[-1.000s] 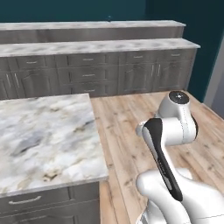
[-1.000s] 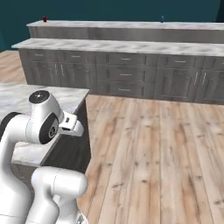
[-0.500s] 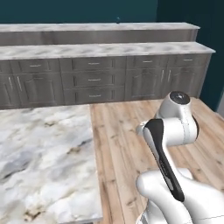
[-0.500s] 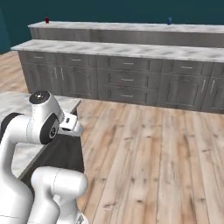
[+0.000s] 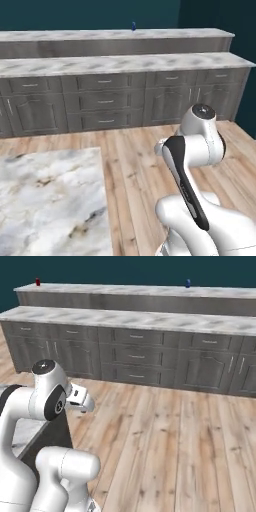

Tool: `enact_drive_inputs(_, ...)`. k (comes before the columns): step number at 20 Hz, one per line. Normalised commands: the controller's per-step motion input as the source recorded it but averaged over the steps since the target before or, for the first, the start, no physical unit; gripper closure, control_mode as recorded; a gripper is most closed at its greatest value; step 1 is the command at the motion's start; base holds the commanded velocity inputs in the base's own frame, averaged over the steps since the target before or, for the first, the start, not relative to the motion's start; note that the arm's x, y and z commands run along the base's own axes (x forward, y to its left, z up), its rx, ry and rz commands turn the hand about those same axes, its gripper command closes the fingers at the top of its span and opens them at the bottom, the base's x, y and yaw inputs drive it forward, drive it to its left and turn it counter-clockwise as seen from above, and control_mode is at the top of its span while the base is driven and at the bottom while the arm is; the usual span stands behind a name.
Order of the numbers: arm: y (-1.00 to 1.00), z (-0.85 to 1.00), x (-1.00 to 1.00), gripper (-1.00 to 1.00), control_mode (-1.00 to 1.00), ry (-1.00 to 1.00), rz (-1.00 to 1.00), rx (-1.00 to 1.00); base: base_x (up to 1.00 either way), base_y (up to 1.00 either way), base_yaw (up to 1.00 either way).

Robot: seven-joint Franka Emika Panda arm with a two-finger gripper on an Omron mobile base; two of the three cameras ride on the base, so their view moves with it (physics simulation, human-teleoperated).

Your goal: Four empty soda cans are scattered around the kitchen. Gather all the cans and cluster them next to the stove for recycling.

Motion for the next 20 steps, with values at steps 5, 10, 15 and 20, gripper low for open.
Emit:
enact_drive_inputs(5, 0.00, 0.00, 0.00, -1.00, 1.00, 0.00, 0.00, 0.00, 0.96, -0.18, -0.01)
enact_drive_inputs(10, 0.00, 0.00, 0.00, -1.00, 1.00, 0.00, 0.00, 0.00, 0.71, -0.06, 0.23)
enact_drive_inputs(15, 0.00, 0.00, 0.00, -1.00, 1.00, 0.00, 0.00, 0.00, 0.45, -0.08, 0.33)
enact_drive_inputs(20, 0.00, 0.00, 0.00, -1.00, 1.00, 0.00, 0.00, 0.00, 0.38, -0.41, 0.23)
